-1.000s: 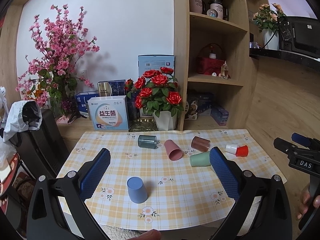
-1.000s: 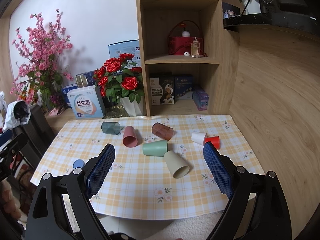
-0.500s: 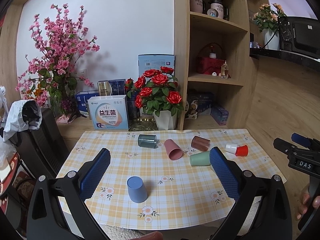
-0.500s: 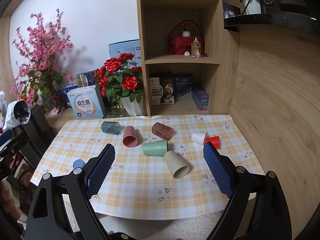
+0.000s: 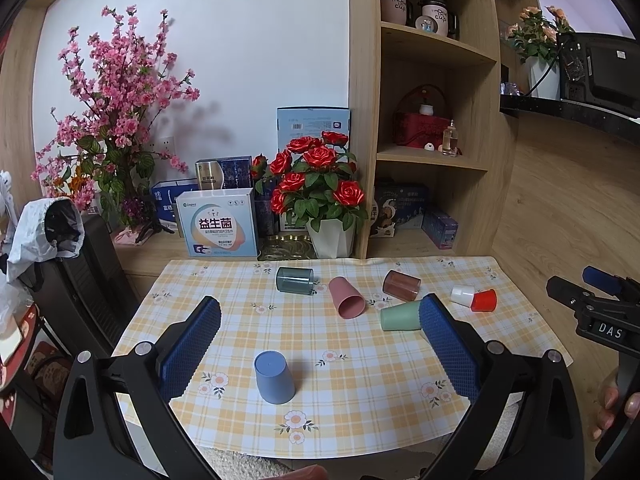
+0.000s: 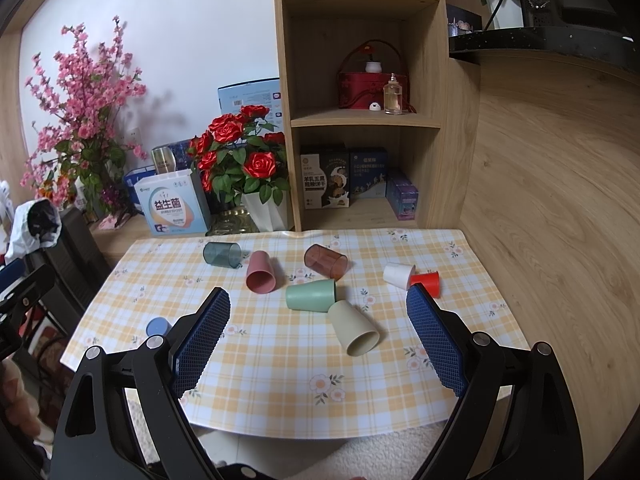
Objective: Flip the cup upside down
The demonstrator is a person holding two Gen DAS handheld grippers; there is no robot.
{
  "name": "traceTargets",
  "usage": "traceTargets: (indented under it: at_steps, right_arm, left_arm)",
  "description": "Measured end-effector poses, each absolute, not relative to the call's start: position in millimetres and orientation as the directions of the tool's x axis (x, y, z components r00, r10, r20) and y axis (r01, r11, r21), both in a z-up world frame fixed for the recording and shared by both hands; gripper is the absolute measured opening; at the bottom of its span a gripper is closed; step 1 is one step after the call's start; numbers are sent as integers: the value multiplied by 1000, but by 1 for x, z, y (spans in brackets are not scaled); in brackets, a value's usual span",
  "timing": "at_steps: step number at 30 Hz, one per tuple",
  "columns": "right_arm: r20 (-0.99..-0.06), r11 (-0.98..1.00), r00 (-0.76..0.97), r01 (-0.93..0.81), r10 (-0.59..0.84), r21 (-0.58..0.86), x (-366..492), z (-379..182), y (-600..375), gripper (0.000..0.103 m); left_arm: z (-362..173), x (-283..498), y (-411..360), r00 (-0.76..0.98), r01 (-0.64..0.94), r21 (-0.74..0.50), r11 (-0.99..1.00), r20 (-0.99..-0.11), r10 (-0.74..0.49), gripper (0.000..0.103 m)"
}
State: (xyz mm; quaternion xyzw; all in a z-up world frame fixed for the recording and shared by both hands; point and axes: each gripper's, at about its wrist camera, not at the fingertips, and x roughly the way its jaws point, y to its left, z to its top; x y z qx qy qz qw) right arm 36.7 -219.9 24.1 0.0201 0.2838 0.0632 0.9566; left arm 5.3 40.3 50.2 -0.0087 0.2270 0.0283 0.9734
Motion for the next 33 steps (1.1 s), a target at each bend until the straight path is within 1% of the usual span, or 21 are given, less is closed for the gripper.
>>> traceTargets:
  at_steps: [5,10,17,21,29,33]
  right_arm:
    - [-540,991,831,-111,134,76,38,24,-220,87]
    - [-546,991,827,-110,132,73,38,24,-220,87]
    - [-551,991,823,-117,134,66,40,26,-218,87]
    - [-555,991,821,-119,136,66,41,25,-218,87]
    - [-561,994,820,-90,113,70,46,15,-219,87]
    - [-576,995,811,-77,104,71,49,4,-217,87]
  left_arm:
    - [49,6,39,893,-67,-4,998,-445,59,97]
    - [49,5,40,896,-41,-23,999,-443,27,97]
    - [48,6,42,893,-48,-40,998,-449,25,97]
    - [47,5,42,903,-109,-2,994,-419,98,97]
    - [39,14,41,875,-131,3,991,-470,117,97]
    - [33,13,38,868,-138,22,990,-478,131,97]
